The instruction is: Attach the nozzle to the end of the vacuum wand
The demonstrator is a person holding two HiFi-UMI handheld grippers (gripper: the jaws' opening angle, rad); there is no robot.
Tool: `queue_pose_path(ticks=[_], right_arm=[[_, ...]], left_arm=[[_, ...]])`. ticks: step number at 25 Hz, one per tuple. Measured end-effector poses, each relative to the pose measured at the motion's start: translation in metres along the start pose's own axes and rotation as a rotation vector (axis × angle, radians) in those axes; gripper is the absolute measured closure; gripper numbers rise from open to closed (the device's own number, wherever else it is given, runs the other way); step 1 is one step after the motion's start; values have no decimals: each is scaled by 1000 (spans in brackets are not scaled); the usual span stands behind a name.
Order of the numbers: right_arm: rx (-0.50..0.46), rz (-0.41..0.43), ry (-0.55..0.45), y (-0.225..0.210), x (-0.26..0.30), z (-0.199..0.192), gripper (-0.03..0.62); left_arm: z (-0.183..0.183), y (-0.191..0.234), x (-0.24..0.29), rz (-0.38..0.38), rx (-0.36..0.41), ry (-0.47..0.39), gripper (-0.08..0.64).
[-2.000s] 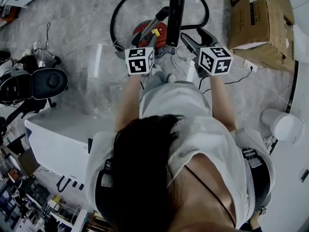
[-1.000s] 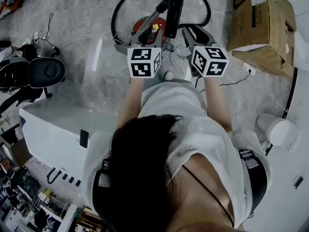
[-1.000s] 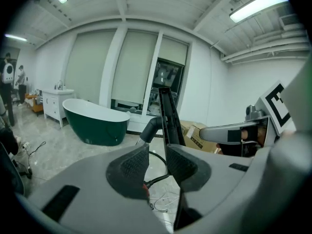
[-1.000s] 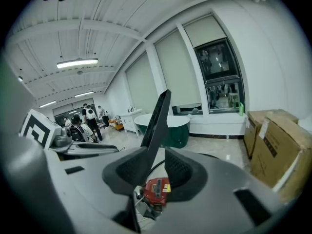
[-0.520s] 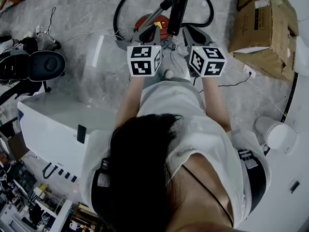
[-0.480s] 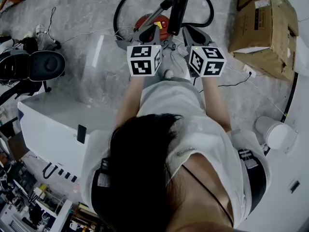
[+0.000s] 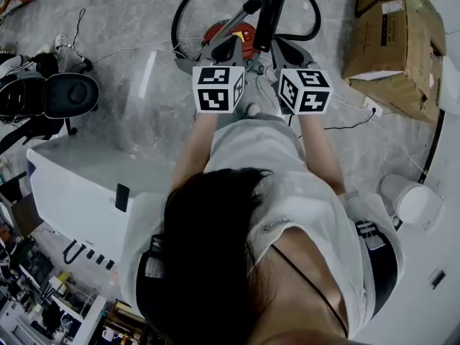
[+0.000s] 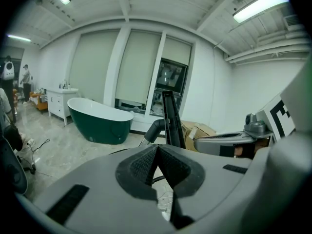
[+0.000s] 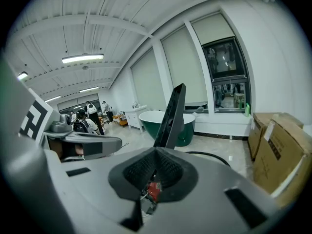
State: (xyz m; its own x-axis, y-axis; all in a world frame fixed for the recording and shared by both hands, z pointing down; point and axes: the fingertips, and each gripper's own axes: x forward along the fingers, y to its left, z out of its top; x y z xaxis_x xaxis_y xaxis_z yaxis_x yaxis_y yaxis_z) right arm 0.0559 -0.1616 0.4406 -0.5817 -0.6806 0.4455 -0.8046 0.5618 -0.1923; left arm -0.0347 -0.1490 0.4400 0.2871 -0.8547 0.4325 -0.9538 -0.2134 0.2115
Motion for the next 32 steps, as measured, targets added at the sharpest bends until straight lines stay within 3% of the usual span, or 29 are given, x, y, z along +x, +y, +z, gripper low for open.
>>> queue_pose_path(ticks=[11, 20, 32], right_arm=[[-61, 24, -2, 15, 2, 0, 577], [-69, 7, -5, 14, 1, 0, 577], [-69, 30, 4, 22, 1, -4, 577]], left_arm=[[5, -3, -4, -14, -46, -54, 557], [4, -4, -5, -13, -15, -51, 557], [1, -6, -9, -35, -30, -70, 557]])
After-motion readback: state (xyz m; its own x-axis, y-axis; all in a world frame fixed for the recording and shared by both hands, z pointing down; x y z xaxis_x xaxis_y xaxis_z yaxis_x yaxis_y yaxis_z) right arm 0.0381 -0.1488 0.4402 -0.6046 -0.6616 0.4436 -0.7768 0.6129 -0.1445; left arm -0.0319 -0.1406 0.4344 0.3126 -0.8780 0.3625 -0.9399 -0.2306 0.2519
